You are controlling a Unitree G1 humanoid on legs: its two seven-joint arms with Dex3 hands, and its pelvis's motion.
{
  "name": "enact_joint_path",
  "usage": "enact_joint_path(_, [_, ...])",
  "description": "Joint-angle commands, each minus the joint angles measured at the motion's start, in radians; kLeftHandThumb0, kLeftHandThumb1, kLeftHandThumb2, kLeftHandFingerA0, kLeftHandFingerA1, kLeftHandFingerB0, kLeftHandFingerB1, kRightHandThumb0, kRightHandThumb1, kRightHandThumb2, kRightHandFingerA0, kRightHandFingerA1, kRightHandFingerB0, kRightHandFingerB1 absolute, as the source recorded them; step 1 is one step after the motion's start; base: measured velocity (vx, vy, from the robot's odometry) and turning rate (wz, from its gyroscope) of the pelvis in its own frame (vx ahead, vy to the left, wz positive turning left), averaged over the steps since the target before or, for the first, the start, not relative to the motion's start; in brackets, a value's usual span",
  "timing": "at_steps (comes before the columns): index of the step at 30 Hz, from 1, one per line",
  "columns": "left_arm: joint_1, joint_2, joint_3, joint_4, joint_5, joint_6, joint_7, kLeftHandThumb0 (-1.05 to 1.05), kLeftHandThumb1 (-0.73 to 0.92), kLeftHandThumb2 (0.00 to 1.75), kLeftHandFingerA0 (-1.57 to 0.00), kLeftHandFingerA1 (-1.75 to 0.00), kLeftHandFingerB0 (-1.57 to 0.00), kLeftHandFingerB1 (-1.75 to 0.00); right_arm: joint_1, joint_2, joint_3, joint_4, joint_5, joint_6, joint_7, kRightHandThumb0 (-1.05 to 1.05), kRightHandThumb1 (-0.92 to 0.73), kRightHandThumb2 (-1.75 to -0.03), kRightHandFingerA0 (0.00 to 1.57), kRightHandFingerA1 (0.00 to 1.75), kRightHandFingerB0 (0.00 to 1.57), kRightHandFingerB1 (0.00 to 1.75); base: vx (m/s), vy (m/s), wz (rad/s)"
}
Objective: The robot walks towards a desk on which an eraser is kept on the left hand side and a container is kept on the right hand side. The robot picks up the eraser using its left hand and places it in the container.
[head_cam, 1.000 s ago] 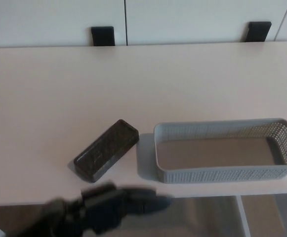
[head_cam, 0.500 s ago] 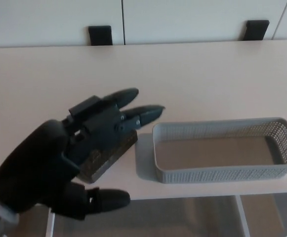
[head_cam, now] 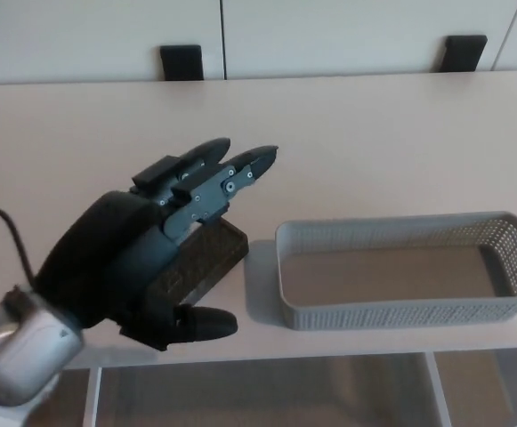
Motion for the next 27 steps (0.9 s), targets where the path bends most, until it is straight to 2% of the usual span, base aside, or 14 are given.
enact_joint_path(1, [-0.093,-0.103,-0.110,0.220,0.483,0.470,0.122,-0.68,0.42,0.76,0.00,0.00,0.00,-0.06,-0.006,-0.060,0.012,0.013,-0.045,-0.043,0.003,-0.08,-0.40,-0.51,0.83,0.56,0.64,0.53,0.00,0.000,0.00])
enact_joint_path(8, [-0.112,-0.138,-0.149,0.292,0.547,0.524,0.146,-0.67,0.41,0.75,0.00,0.00,-0.02,-0.09,-0.001,-0.062,0.016,-0.006,-0.048,-0.024,0.008,-0.08,-0.39,-0.51,0.83,0.56,0.64,0.53,0.00,0.000,0.00])
enact_joint_path(11, [-0.116,-0.144,-0.157,0.327,0.561,0.538,0.164,-0.58,0.37,0.69,0.00,0.00,-0.01,-0.08,-0.004,-0.069,0.022,0.006,-0.054,-0.046,0.011,-0.06,-0.38,-0.51,0.83,0.56,0.66,0.54,0.00,0.000,0.00])
enact_joint_path(17, [-0.117,-0.150,-0.157,0.379,0.569,0.535,0.216,-0.49,0.31,0.64,0.00,-0.01,0.00,-0.08,0.008,-0.079,0.032,-0.023,-0.062,-0.012,0.024,-0.09,-0.39,-0.51,0.81,0.55,0.66,0.53,0.00,0.000,0.00])
enact_joint_path(27, [-0.106,-0.139,-0.155,0.392,0.596,0.541,0.248,-0.53,0.32,0.64,0.00,0.00,0.00,-0.06,-0.001,-0.100,0.058,-0.004,-0.075,-0.023,0.019,-0.11,-0.39,-0.52,0.83,0.55,0.67,0.52,0.00,0.000,0.00])
